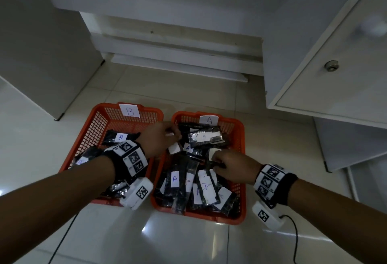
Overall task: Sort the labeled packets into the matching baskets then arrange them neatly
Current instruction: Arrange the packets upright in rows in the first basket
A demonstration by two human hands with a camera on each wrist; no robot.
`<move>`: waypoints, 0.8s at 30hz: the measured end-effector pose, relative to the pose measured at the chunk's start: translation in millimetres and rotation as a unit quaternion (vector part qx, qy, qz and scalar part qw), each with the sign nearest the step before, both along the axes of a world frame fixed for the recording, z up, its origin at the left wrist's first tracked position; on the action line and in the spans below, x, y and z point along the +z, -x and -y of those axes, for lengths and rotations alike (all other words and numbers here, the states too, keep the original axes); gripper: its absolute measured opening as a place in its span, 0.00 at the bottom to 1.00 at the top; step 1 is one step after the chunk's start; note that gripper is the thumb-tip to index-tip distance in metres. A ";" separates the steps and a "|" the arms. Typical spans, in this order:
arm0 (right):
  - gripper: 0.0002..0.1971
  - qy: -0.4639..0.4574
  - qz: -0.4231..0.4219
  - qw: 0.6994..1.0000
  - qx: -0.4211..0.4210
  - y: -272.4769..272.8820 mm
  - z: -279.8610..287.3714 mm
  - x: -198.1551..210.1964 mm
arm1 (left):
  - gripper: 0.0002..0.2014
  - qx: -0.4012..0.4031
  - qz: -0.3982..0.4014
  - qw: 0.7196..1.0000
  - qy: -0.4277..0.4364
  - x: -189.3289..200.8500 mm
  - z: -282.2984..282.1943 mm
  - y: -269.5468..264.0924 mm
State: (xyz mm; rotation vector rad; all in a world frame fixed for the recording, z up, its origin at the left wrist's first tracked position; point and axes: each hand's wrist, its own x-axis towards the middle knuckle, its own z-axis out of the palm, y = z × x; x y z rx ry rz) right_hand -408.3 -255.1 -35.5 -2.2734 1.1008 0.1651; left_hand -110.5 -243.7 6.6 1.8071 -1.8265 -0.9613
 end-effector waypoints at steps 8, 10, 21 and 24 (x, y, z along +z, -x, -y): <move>0.08 -0.014 0.075 0.993 -0.094 -17.8 27.9 2.3 | 0.05 0.143 -0.010 0.987 0.072 -36.6 44.2 22.7; 0.15 -0.054 0.081 0.992 -0.078 -29.6 21.0 7.0 | 0.09 0.131 0.009 0.986 0.106 -43.1 44.6 28.6; 0.22 -0.079 0.099 0.991 -0.046 -49.7 8.7 -22.3 | 0.20 -0.227 0.109 0.966 -0.062 -15.7 -22.6 -6.8; 0.28 -0.053 0.087 0.995 0.010 -48.4 10.8 -15.6 | 0.25 -0.279 0.137 0.947 -0.083 -10.6 -48.7 -7.2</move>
